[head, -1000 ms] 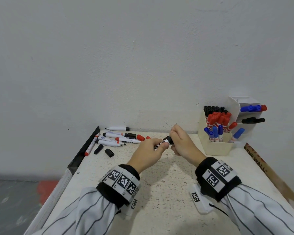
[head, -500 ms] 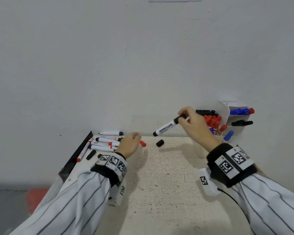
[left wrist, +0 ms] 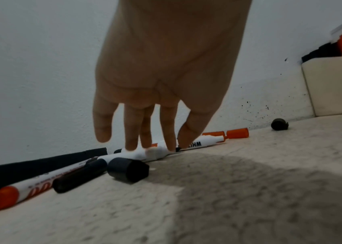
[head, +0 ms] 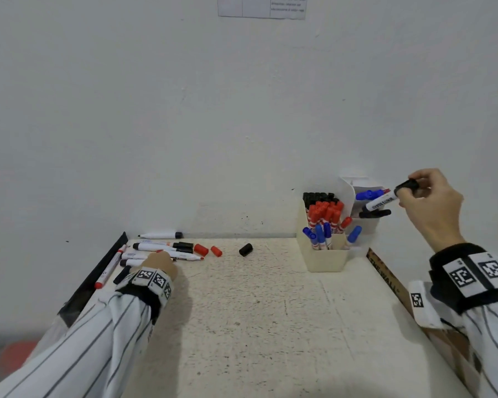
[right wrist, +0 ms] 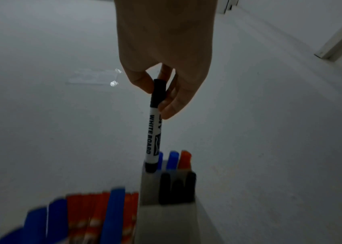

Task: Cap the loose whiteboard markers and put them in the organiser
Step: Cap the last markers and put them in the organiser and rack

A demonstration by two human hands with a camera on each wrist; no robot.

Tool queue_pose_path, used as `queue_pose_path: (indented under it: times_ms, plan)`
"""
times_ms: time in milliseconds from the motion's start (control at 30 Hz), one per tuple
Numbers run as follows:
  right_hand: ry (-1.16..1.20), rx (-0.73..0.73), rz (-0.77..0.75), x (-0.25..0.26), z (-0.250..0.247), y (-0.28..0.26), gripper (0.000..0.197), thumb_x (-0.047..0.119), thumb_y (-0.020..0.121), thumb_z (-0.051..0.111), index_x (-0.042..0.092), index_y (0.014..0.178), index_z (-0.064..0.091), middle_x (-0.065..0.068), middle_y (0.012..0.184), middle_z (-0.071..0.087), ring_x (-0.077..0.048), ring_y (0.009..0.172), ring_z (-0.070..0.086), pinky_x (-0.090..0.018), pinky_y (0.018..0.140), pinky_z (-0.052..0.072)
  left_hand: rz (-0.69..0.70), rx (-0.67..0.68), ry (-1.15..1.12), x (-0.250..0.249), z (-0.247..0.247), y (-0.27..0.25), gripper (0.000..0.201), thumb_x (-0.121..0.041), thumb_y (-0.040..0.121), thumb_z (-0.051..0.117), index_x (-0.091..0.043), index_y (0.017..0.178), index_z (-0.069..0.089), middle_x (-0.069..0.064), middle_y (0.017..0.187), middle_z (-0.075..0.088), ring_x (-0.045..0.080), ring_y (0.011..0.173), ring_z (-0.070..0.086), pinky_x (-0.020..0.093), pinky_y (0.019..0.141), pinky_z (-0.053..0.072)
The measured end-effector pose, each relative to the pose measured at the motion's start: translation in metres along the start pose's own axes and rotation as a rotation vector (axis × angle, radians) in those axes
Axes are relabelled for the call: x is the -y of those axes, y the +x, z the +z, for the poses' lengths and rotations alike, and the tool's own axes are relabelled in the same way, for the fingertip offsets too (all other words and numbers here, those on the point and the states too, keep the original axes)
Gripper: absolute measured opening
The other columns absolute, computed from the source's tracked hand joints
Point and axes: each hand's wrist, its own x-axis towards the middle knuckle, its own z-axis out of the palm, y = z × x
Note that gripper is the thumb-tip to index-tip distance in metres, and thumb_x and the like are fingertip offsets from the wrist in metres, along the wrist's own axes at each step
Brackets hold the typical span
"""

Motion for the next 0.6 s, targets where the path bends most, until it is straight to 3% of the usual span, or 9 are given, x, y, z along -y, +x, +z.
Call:
queue_pose_path:
  times_ms: [100,200,267,367,467,533,600]
  plan:
    - [-0.04,0.042,-0.013,-0.01,0.006,-0.01,0.02,0.003,0.082,0.062,0.005,0.102,0.057,-0.003,0.091,0.058,-0.019,0.08,0.056,0.003,0.061,0.041,0.103,-0.026,-0.144,0.005,0.009,0.012,0.035,-0.018,0.094,0.043,-0.003,0.124,0.054,0.016,0.126,0.056,0.03,0.116,0.055,0.033,0.094,0.044]
    - [-0.05,0.094,-0.003,-0.023,0.015,-0.017,0.02,0.001,0.081,0.062,0.005,0.101,0.058,-0.004,0.091,0.059,-0.019,0.082,0.057,0.004,0.062,0.04,0.104,-0.002,-0.119,0.004,0.006,0.008,0.035,-0.019,0.098,0.038,-0.003,0.127,0.052,0.016,0.131,0.053,0.028,0.121,0.052,0.032,0.097,0.042]
    - [-0.069,0.123,-0.026,-0.03,0.023,-0.02,0.021,0.0,0.081,0.062,0.003,0.102,0.06,-0.009,0.094,0.062,-0.019,0.081,0.057,-0.001,0.063,0.043,0.063,-0.006,-0.072,0.002,-0.001,0.0,0.038,-0.021,0.1,0.036,-0.003,0.133,0.044,0.018,0.14,0.044,0.028,0.13,0.043,0.034,0.104,0.036]
    - [-0.097,0.124,-0.044,-0.035,0.034,-0.022,0.024,-0.003,0.081,0.061,0.001,0.105,0.061,-0.015,0.099,0.064,-0.02,0.079,0.057,-0.017,0.069,0.043,0.111,-0.025,-0.044,0.005,0.0,0.01,0.036,-0.026,0.098,0.043,-0.009,0.129,0.05,0.009,0.128,0.054,0.025,0.12,0.052,0.037,0.1,0.04]
    - [-0.093,0.142,-0.042,-0.038,0.045,-0.02,0.021,-0.004,0.082,0.061,0.001,0.102,0.061,-0.014,0.096,0.065,-0.021,0.076,0.057,-0.007,0.064,0.042,0.184,-0.023,-0.082,0.009,0.002,0.016,0.04,-0.043,0.092,0.051,-0.014,0.118,0.055,0.006,0.121,0.055,0.023,0.113,0.055,0.037,0.094,0.043]
    - [-0.133,0.167,-0.033,-0.042,0.052,-0.019,0.019,-0.005,0.081,0.061,0.0,0.1,0.063,-0.017,0.096,0.065,-0.021,0.076,0.056,-0.018,0.069,0.041,0.209,-0.044,-0.069,0.012,0.002,0.016,0.041,-0.047,0.092,0.05,-0.016,0.117,0.057,0.005,0.123,0.05,0.022,0.114,0.053,0.038,0.094,0.043]
    - [-0.175,0.204,-0.022,-0.046,0.059,-0.019,0.02,-0.006,0.081,0.062,-0.001,0.1,0.064,-0.019,0.097,0.065,-0.022,0.078,0.055,-0.025,0.076,0.04,0.246,-0.058,-0.06,0.015,0.004,0.019,0.035,-0.04,0.095,0.047,-0.017,0.12,0.055,0.004,0.125,0.05,0.022,0.115,0.052,0.037,0.096,0.042]
